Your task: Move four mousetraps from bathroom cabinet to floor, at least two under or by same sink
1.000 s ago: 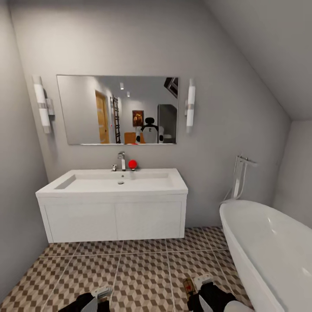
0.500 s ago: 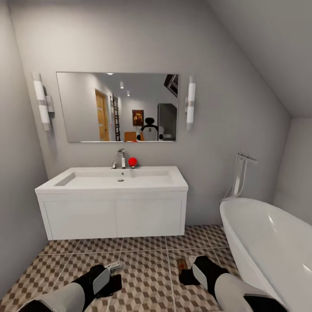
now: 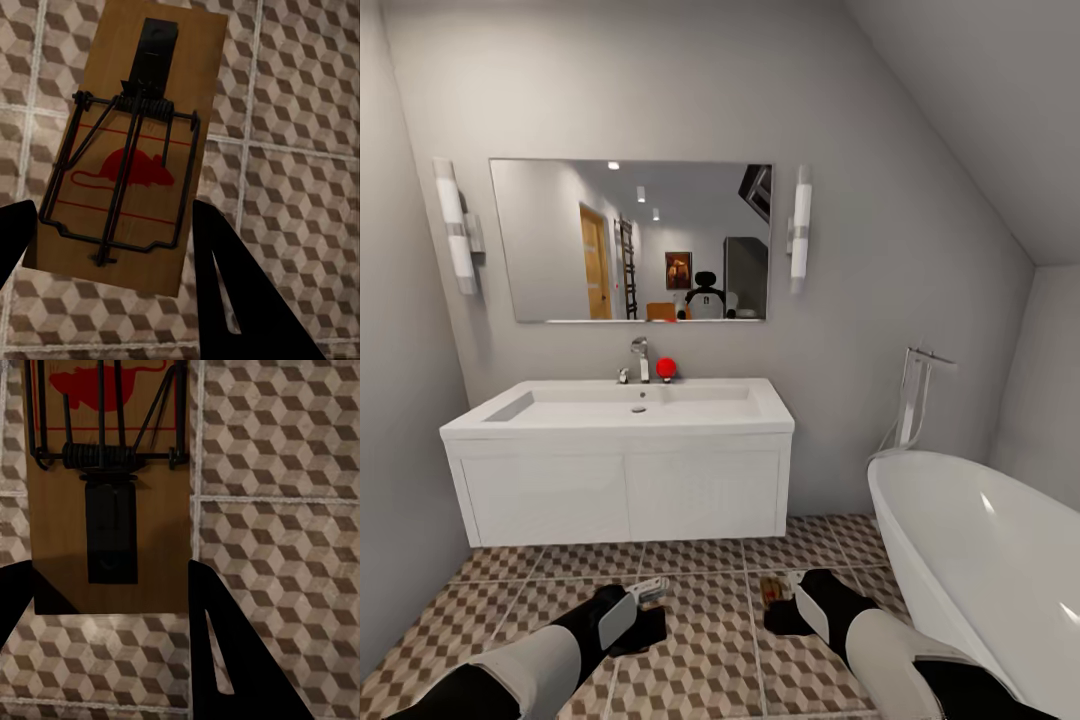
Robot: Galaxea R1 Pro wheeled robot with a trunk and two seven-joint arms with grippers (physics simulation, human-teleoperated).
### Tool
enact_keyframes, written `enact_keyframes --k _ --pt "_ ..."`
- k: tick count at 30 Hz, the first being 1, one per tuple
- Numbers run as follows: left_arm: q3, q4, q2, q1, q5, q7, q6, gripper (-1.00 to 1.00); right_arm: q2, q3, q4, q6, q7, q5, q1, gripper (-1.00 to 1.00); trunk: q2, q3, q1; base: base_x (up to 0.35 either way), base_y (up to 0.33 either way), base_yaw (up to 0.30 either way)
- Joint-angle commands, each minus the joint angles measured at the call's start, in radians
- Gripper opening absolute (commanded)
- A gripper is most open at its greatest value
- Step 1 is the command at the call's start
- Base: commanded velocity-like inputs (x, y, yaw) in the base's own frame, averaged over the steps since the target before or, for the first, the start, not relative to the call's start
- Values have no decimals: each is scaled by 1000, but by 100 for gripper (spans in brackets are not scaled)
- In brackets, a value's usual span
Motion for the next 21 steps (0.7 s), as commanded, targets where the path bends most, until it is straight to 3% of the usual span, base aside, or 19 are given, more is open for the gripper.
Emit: enact_keyframes --k 1,6,14,21 --pt "-6 -2 -3 -2 8 3 7 -100 1 -8 -2 6 -3 7 -2 -100 -8 -4 4 0 0 0" --pt "-6 -2 -11 -8 7 3 13 -100 4 -8 -2 7 0 -7 -8 -100 -43 -20 23 0 0 0" --pt "-7 5 -14 -8 7 3 -41 -100 4 -5 -1 6 7 -87 -9 -100 -99 -45 54 0 0 0" --pt "-5 11 -13 -9 7 3 -86 -100 7 0 8 3 9 -97 -9 -100 -148 -67 81 0 0 0"
